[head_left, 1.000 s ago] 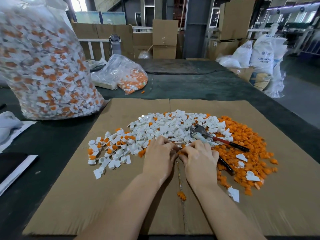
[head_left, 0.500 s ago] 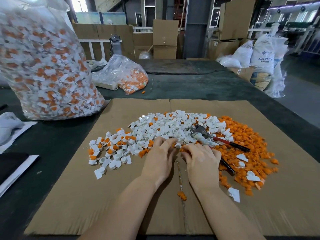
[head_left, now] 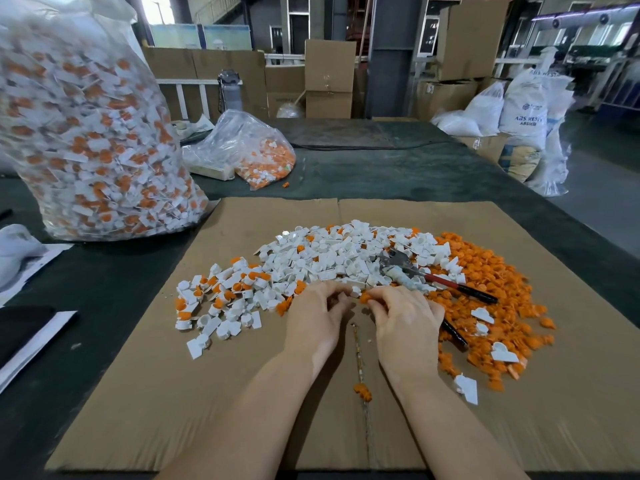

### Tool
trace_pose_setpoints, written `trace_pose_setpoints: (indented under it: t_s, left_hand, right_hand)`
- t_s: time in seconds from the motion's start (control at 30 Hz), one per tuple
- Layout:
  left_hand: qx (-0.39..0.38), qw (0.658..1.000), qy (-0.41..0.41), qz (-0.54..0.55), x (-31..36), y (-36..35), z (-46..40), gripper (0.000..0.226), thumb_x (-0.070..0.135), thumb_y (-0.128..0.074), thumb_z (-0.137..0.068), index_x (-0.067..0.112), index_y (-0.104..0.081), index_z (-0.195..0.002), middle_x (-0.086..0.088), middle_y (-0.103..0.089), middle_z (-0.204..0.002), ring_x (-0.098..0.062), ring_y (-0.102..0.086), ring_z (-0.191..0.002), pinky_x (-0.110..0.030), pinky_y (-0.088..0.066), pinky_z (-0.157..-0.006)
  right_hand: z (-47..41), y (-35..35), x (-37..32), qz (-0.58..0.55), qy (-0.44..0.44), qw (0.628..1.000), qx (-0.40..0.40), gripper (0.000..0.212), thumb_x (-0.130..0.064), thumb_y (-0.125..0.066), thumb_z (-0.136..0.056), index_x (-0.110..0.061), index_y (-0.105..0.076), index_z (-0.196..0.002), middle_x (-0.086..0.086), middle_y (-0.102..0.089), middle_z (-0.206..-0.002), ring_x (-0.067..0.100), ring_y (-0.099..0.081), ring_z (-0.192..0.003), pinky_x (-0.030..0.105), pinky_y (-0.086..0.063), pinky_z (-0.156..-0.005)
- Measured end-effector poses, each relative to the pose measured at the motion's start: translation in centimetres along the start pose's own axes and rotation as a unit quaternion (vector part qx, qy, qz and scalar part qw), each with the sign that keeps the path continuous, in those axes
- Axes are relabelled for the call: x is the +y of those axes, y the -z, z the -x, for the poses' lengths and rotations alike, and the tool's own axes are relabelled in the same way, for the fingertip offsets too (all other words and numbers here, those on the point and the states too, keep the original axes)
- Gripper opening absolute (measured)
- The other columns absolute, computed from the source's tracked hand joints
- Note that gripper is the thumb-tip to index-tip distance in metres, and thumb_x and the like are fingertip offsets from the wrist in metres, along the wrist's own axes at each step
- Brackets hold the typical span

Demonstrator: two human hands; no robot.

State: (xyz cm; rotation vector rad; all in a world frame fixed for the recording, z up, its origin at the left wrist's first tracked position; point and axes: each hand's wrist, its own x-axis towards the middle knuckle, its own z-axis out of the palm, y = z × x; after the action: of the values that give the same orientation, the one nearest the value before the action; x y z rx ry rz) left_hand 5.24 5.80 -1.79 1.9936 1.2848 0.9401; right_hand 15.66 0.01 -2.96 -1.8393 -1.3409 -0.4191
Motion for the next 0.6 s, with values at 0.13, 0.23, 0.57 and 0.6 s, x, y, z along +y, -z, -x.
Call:
trace_pose_setpoints:
  t_s: [0.13,0.23,0.57,0.6]
  left_hand:
    - [0.017,0.999,0.029,0.038,0.29,-0.24,-0.04,0.015,0.018,-0.066,-0.086,0.030,-0.061,-0.080,0.007,-0.058,-0.094,-0.010,-0.054,-0.088,-0.018,-0.038,-0.071]
    - [0.021,1.000,0.015,0.016,0.18,-0.40,0.02,0.018,0.020,-0.069,-0.084,0.033,-0.060,-0.076,0.010,-0.058,-0.090,-0.011,-0.050,-0.093,-0.022,-0.039,-0.079]
    - [0.019,0.976,0.083,0.199,-0.33,-0.48,-0.12,0.017,0.013,-0.062,-0.089,0.028,-0.057,-0.081,-0.003,-0.066,-0.079,-0.014,-0.066,-0.072,-0.026,-0.054,-0.068]
    - [0.014,0.967,0.094,0.236,-0.31,-0.52,-0.13,0.018,0.010,-0.060,-0.090,0.027,-0.057,-0.083,-0.004,-0.066,-0.076,-0.012,-0.066,-0.068,-0.023,-0.054,-0.065]
  right_hand:
    - [-0.04,0.12,-0.02,-0.011,-0.023,1.000,-0.004,0.011,-0.011,-0.077,-0.075,-0.017,-0.067,-0.076,-0.003,-0.066,-0.071,0.020,-0.060,-0.071,0.032,-0.029,-0.075]
    - [-0.09,0.23,-0.07,-0.014,-0.027,1.000,-0.007,0.010,-0.012,-0.076,-0.075,-0.015,-0.067,-0.075,-0.002,-0.065,-0.071,0.021,-0.060,-0.071,0.033,-0.030,-0.074]
    - [-0.15,0.25,-0.11,-0.029,-0.046,0.998,-0.026,0.006,-0.014,-0.071,-0.080,-0.015,-0.067,-0.077,-0.003,-0.065,-0.072,0.020,-0.058,-0.073,0.030,-0.023,-0.075]
    - [-0.14,0.27,-0.13,-0.034,-0.047,0.998,-0.026,0.006,-0.015,-0.071,-0.080,-0.015,-0.067,-0.076,-0.003,-0.065,-0.072,0.020,-0.058,-0.072,0.030,-0.023,-0.076]
